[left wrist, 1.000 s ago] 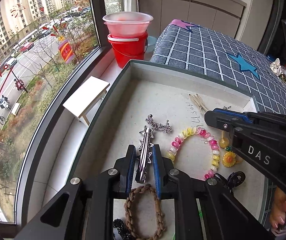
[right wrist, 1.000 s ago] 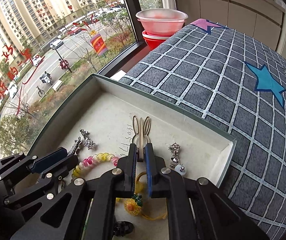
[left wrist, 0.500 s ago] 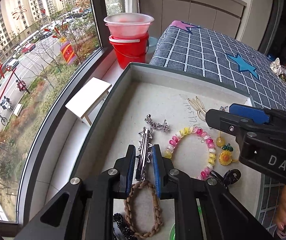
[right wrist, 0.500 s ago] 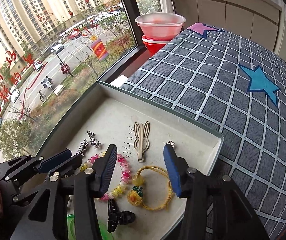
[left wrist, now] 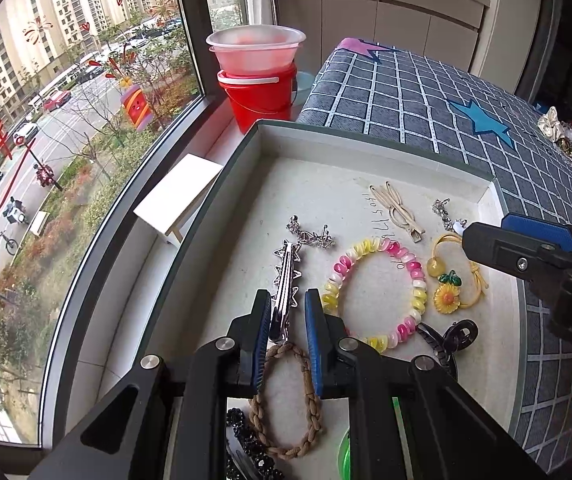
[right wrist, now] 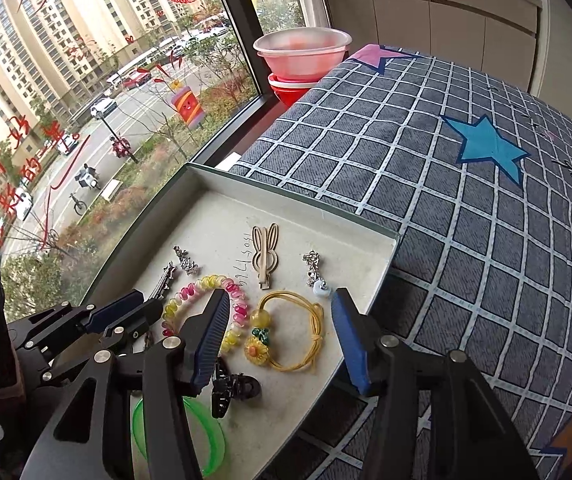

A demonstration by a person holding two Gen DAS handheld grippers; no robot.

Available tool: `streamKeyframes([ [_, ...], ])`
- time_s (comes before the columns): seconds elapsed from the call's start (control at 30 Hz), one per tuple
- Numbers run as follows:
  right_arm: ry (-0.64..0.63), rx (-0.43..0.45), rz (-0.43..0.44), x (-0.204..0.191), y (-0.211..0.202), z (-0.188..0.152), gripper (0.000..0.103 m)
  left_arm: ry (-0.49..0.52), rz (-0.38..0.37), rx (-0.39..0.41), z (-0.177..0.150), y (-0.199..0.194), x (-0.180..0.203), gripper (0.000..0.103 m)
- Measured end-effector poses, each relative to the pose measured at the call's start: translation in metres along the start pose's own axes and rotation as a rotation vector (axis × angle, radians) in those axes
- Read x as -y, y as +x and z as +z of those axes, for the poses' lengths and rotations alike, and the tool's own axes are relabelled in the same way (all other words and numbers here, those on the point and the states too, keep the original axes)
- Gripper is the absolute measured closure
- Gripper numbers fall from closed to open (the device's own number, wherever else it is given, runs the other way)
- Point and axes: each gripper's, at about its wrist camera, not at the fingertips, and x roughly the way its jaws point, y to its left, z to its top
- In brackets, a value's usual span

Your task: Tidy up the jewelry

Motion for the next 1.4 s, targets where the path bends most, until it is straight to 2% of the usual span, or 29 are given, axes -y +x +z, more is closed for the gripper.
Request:
streamKeyframes([
  [0.1, 0.008, -0.008, -0.008, 0.002, -0.003, -0.004, 0.046, 0.009, 0.005, 0.006, -0.001, -0.001, 0.001, 0.078],
  [0.13, 0.008, -0.008, -0.012, 0.001, -0.004, -0.006, 0.046, 0.011, 0.008, 0.008, -0.001, -0.002, 0.002, 0.061],
  [0.17, 0.007, -0.009, -0.015, 0.002, -0.005, -0.007, 0.046, 0.010, 0.011, 0.014, -0.002, -0.004, 0.002, 0.021],
  [0.2, 0.005, -0.008, -0.018, 0.001, -0.006, -0.007, 0.046, 0.004, 0.016, 0.032, -0.002, -0.007, 0.002, 0.008],
  [0.23, 0.004, -0.007, -0.022, 0.001, -0.008, -0.009, 0.046, 0.005, 0.018, 0.056, -0.003, -0.011, 0.001, 0.004],
  [0.63, 0.018, 0.000, -0.061, 0.008, -0.028, -0.018, 0.046, 0.042, -0.023, 0.072, -0.010, -0.026, 0.006, 0.003],
  [0.67, 0.021, 0.000, -0.060, 0.008, -0.029, -0.019, 0.040, 0.042, -0.024, 0.074, -0.011, -0.028, 0.006, 0.000],
  [0.73, 0.024, 0.001, -0.058, 0.009, -0.031, -0.021, 0.030, 0.040, -0.023, 0.081, -0.012, -0.033, 0.005, 0.000],
  [1.0, 0.022, 0.000, -0.060, 0.006, -0.037, -0.027, 0.030, 0.043, -0.027, 0.091, -0.016, -0.049, 0.005, 0.000],
  [1.1, 0.019, -0.003, -0.051, 0.004, -0.040, -0.031, 0.021, 0.045, -0.032, 0.090, -0.022, -0.052, 0.004, 0.000],
  [1.4, 0.015, -0.025, -0.047, 0.000, -0.046, -0.045, 0.021, 0.050, -0.042, 0.109, -0.038, -0.064, -0.002, 0.000],
])
